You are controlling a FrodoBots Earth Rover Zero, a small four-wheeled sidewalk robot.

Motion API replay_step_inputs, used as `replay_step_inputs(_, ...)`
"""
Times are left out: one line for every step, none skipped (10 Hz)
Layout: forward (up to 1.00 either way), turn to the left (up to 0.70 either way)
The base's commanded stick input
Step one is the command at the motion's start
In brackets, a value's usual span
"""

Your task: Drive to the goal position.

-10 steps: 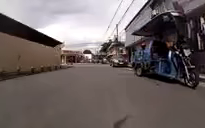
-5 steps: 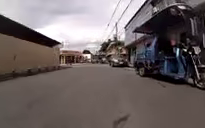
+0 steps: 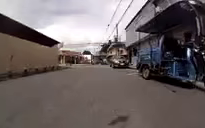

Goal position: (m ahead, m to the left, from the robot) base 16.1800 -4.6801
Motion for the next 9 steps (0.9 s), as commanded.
replay_step_inputs(0.7,0.0)
replay_step_inputs(0.7,0.0)
replay_step_inputs(0.7,0.0)
replay_step_inputs(0.7,0.0)
replay_step_inputs(0.7,0.0)
replay_step_inputs(0.7,0.0)
replay_step_inputs(0.7,0.0)
replay_step_inputs(0.7,0.0)
replay_step_inputs(0.7,0.0)
